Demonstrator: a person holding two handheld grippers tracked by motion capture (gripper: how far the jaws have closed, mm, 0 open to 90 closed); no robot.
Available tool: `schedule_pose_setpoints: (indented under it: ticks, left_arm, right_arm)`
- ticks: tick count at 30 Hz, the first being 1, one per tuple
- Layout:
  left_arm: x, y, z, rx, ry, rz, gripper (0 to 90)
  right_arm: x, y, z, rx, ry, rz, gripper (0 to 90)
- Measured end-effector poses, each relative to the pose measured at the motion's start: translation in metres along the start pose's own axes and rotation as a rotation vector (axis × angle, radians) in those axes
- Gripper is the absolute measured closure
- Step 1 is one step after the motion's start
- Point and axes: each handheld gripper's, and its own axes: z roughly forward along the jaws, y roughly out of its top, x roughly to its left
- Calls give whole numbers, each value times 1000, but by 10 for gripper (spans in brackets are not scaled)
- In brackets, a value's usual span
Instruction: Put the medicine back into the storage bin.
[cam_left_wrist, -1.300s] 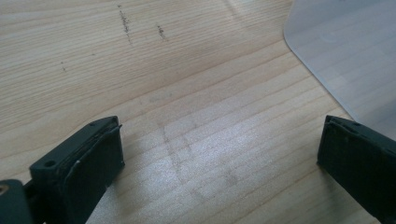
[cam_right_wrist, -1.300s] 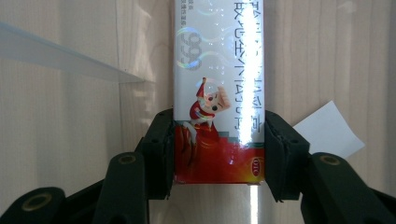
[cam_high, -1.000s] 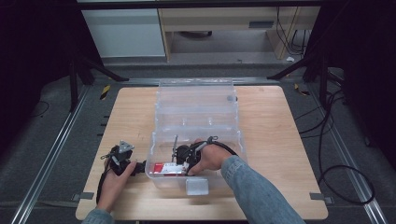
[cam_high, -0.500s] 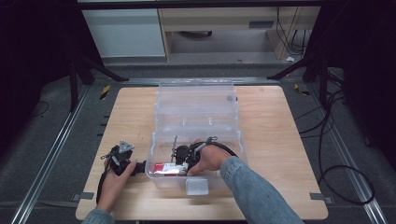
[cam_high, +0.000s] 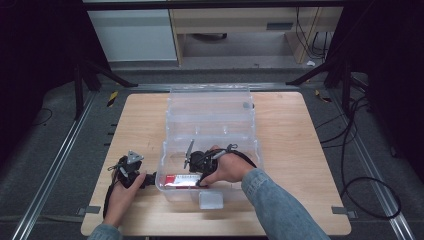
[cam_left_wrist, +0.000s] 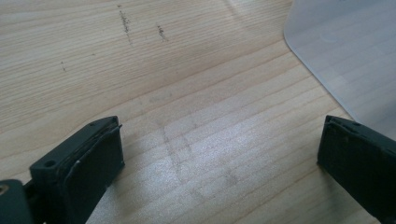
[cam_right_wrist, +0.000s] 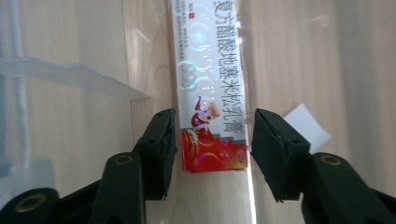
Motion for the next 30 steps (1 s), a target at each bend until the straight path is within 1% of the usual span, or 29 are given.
schedule_pose_setpoints:
  ticks: [1, 3, 4, 5, 6, 9, 11, 12, 13, 14, 15, 16, 17, 18, 19, 20, 21, 22, 23, 24, 25, 26, 27, 28, 30]
  left_arm:
    - [0, 0, 0, 0, 0, 0, 0]
    - [0, 0, 0, 0, 0, 0, 0]
    - [0, 0, 0, -1, 0, -1, 0]
    - [0, 0, 0, 0, 0, 0, 0]
    - [0, 0, 0, 0, 0, 0, 0]
    - [0, 0, -1, 1, -5, 5, 0]
    - [1, -1, -2, 0, -12, 9, 0]
    - [1, -2, -3, 1, -15, 12, 5]
    - [2, -2, -7, 4, -14, 27, 36]
    - [2, -2, -7, 4, -14, 27, 35]
    - [2, -2, -10, 0, -10, 29, 35]
    - [2, -2, -13, -12, -10, 28, 37]
    - [2, -1, -16, -23, -12, 27, 39]
    - [3, 1, -20, -23, -11, 37, 39]
    - [4, 4, -28, -35, -16, 44, 45]
    - [4, 4, -28, -35, -16, 44, 51]
    - [4, 6, -33, -40, -24, 51, 51]
    - [4, 8, -37, -41, -25, 60, 59]
    - [2, 13, -47, -58, -35, 76, 65]
    - [1, 16, -53, -67, -38, 85, 65]
    - [0, 20, -58, -77, -46, 92, 65]
    - [-2, 24, -63, -87, -62, 94, 69]
    - [-4, 28, -68, -89, -79, 100, 74]
    - [-4, 28, -68, -89, -79, 100, 79]
    - [-8, 38, -78, -85, -88, 134, 81]
  right_arm:
    - [-1, -1, -4, -7, -15, 0, 518]
    - [-2, -2, -12, -29, -36, 14, 560]
    - [-3, -3, -16, -46, -43, 25, 570]
    - [-3, -6, -25, -70, -49, 35, 601]
    - [-3, -6, -25, -70, -49, 35, 601]
    - [-2, -9, -37, -102, -59, 51, 649]
    - [0, -11, -45, -128, -59, 59, 666]
    - [1, -12, -49, -141, -64, 62, 671]
    - [3, -14, -57, -156, -68, 67, 672]
    - [3, -14, -57, -156, -68, 67, 672]
    - [4, -15, -61, -163, -76, 64, 672]
    - [6, -17, -70, -180, -87, 65, 669]
    - [6, -19, -75, -187, -93, 67, 669]
    - [6, -19, -75, -187, -93, 67, 669]
    - [6, -22, -85, -208, -104, 80, 669]
    - [6, -22, -85, -208, -104, 80, 669]
    - [5, -23, -90, -217, -107, 90, 669]
    - [4, -27, -99, -225, -127, 107, 659]
    - [3, -29, -103, -226, -141, 116, 649]
    - [1, -31, -108, -234, -155, 126, 640]
    - [0, -34, -113, -239, -166, 130, 627]
    - [-1, -36, -118, -243, -178, 137, 615]
    - [-3, -39, -123, -245, -195, 146, 599]
    - [-3, -39, -123, -245, -195, 146, 599]
    - [-6, -44, -133, -233, -223, 160, 578]
